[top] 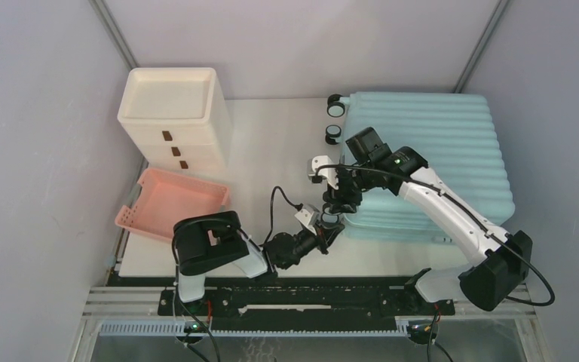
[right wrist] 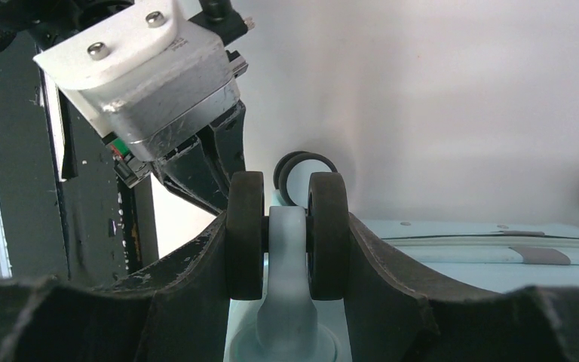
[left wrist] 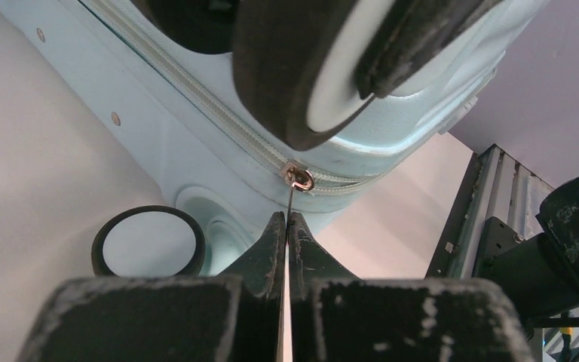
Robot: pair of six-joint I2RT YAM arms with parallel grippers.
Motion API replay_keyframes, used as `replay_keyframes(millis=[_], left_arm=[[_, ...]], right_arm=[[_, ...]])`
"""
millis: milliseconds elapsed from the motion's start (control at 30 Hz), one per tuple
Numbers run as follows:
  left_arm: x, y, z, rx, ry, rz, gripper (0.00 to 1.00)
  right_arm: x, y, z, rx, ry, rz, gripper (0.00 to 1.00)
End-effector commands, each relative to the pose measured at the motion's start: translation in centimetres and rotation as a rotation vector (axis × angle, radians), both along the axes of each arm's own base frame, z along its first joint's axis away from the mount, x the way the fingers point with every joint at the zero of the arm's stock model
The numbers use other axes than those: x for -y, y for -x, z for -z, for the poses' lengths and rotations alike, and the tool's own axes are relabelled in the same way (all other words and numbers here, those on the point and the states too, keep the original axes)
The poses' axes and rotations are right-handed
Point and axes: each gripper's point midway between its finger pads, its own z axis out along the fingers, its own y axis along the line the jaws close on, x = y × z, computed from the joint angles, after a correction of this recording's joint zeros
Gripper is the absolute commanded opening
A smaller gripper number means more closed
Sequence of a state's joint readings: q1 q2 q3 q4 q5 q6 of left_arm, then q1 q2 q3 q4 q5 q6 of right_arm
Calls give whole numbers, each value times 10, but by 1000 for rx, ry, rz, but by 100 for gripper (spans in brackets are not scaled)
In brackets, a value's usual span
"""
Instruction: Open, take out, and arrange the luggage
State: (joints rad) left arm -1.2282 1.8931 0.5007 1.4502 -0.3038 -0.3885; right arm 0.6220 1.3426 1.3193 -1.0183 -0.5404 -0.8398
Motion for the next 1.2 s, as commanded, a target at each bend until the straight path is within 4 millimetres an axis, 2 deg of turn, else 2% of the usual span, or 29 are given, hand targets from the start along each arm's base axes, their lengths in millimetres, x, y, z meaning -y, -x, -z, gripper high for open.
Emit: replay_keyframes(millis=[0, 233, 467, 867, 1167], left_arm=[[-21, -22, -8, -9, 29, -115, 0], [-23, -25, -9, -5, 29, -105, 0], [-19, -23, -12, 9, 30, -58, 0], [-21, -18, -4, -9, 15, -35, 0], [-20, -20, -4, -41, 41, -54, 0]], right_arm=[[-2, 39, -33, -30, -127, -92, 5], [0, 52, -35, -43, -159, -138, 0], [5, 67, -32, -56, -187, -196, 0], [9, 93, -25, -90, -228, -324, 0], [14, 102, -21, -104, -256, -386, 0]])
